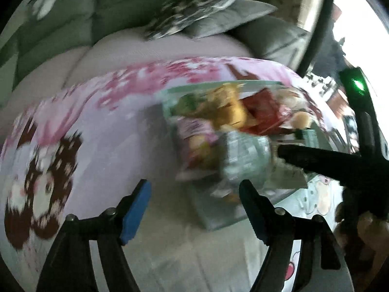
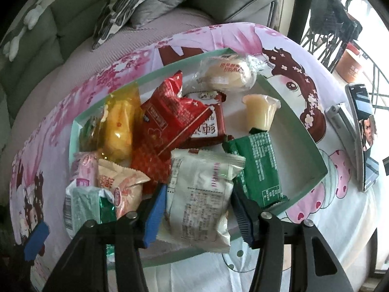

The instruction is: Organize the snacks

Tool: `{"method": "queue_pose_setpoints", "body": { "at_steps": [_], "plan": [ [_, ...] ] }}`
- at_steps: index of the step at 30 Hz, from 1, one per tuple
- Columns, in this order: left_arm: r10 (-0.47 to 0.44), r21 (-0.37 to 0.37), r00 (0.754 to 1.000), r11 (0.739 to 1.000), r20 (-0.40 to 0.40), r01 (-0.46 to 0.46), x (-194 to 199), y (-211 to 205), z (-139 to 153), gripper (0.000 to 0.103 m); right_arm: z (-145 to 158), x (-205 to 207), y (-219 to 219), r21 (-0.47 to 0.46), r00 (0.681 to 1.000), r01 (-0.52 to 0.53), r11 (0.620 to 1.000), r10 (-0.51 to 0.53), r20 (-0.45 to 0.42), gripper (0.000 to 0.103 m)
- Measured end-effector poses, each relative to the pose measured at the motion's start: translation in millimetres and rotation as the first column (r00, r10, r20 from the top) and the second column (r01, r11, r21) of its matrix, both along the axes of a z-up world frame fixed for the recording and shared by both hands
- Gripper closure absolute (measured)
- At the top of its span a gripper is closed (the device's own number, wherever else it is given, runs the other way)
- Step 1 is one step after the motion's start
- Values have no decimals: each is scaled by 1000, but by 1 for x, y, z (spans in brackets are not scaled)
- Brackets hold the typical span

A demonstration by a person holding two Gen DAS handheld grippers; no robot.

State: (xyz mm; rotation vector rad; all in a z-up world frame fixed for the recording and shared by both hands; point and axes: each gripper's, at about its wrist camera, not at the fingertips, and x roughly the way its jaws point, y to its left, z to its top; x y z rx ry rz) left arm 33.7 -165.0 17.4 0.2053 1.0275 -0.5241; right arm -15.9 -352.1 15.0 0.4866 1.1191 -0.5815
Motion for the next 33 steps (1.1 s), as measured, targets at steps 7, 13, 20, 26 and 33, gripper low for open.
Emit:
{"method": "queue_pose_setpoints", "body": {
  "at_steps": [7, 13, 20, 26, 33],
  "plan": [
    [248, 89, 969, 965, 21, -249, 14, 60, -7, 26, 4, -11, 10, -16, 999, -24, 1000, 24, 30, 13],
    [376, 170, 926, 911, 24, -375, 16, 91, -14, 26, 10, -18, 29, -39, 994, -83, 996, 85, 65, 0],
    [379, 249, 921, 887, 88, -389, 7, 90, -13, 24, 21, -29, 55, -97, 985, -141, 985, 150, 90, 0],
    [345, 253, 935, 900, 79, -354, -2, 86, -12, 24, 23, -35, 74, -120, 978, -177, 977, 189, 89, 0],
    [332, 273, 942, 902, 53, -334, -3, 84, -19, 24, 19, -33, 82, -123, 975, -201, 972, 211, 73, 0]
  ]
}}
